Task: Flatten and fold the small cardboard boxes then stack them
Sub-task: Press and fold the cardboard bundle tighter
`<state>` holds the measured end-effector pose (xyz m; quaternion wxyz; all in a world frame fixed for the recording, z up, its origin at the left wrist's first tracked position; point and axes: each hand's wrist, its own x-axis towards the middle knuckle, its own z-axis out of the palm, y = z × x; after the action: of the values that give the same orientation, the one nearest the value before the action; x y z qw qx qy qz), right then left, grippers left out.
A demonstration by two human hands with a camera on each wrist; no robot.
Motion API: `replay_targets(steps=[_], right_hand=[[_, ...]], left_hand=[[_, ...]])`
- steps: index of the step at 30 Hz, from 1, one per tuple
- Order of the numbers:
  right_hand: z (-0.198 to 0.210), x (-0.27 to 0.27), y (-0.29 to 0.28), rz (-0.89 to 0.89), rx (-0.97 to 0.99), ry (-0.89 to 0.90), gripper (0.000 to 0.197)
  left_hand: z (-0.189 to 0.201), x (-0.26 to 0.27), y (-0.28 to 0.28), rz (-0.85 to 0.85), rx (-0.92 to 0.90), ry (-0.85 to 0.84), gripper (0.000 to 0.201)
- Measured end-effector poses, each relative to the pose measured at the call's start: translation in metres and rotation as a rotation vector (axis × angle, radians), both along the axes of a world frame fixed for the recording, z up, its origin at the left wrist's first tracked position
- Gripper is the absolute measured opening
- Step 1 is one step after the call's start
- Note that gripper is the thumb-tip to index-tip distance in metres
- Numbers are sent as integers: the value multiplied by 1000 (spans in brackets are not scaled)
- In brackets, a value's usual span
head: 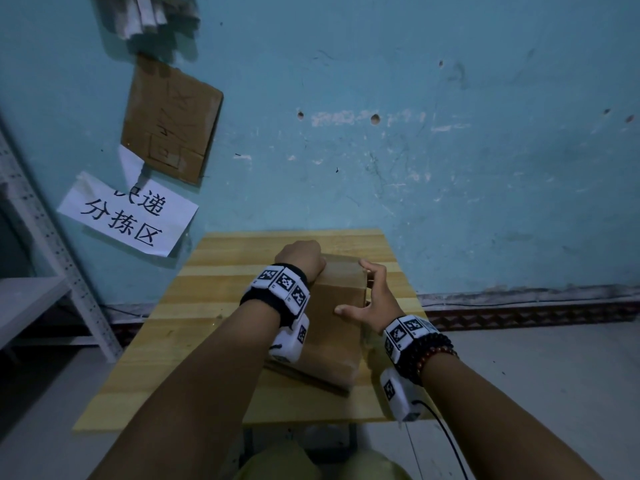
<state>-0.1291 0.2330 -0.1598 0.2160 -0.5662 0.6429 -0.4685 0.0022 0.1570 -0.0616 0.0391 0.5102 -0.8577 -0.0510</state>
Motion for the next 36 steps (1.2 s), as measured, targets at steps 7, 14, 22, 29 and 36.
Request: replay_targets(steps=[7, 14, 22, 29, 36], right_hand=[[0, 0, 0, 1, -7, 10, 96], [0, 0, -1, 2, -6, 6, 96], [-3, -1, -1, 4, -10, 5, 97], [-1, -2, -2, 3, -6, 8, 97], [0, 0, 0, 0, 7, -7, 97]], left_hand=[[-3, -8, 7, 10, -96, -159, 30], [-7, 3, 5, -63, -209, -136, 30], [-6, 7, 11, -127, -233, -122, 25], [-12, 7, 9, -184, -221, -77, 37], [-11, 23, -3, -122, 54, 354, 22]])
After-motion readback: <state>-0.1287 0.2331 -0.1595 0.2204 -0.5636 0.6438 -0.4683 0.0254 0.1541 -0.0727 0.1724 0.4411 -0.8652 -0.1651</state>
